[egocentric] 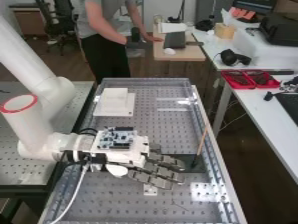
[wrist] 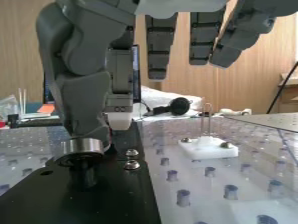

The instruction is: Grab the pcb board and place it in the clear container

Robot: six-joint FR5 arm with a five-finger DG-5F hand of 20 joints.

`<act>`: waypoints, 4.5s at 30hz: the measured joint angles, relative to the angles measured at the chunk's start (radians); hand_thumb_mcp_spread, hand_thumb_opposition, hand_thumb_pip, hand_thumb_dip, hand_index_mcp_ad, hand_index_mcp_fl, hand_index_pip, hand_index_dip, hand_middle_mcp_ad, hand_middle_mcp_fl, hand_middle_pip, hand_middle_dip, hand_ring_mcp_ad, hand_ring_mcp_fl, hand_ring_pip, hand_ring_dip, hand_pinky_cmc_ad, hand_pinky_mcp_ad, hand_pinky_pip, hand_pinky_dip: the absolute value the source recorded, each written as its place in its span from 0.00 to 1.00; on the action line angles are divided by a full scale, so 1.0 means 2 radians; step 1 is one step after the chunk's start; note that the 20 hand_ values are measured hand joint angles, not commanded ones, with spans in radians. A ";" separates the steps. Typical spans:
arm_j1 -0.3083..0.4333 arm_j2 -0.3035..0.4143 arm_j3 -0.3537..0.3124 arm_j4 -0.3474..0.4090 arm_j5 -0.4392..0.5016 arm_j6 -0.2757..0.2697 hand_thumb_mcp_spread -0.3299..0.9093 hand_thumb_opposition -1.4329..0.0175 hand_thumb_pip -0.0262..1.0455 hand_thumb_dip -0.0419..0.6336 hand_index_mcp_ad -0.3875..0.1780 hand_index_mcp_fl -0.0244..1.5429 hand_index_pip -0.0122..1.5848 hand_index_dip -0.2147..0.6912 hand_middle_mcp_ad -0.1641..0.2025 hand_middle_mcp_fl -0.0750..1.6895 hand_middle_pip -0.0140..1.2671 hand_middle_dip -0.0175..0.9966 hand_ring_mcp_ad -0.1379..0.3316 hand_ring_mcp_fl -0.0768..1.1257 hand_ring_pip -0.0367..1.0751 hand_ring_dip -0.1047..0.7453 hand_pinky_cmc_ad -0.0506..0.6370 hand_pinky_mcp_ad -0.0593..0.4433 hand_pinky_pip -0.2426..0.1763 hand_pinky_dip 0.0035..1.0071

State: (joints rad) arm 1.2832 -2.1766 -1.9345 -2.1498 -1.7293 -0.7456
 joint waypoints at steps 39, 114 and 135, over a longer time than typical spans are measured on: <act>0.001 -0.001 0.009 -0.011 -0.005 -0.004 0.78 0.42 0.39 0.40 0.38 0.22 0.83 0.38 0.52 0.15 0.11 0.20 0.69 0.12 0.11 0.18 0.53 0.42 0.44 0.19; 0.000 0.051 -0.007 0.004 -0.030 0.016 0.81 0.37 0.41 0.40 0.39 0.48 0.78 0.35 0.52 0.19 0.10 0.20 0.68 0.14 0.11 0.18 0.55 0.42 0.45 0.19; 0.100 0.134 -0.017 -0.002 -0.044 0.078 0.81 0.36 0.41 0.40 0.39 0.51 0.73 0.38 0.52 0.19 0.10 0.20 0.68 0.14 0.11 0.18 0.55 0.42 0.45 0.19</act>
State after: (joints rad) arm 1.4824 -1.9094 -1.9691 -2.1535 -1.8175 -0.5893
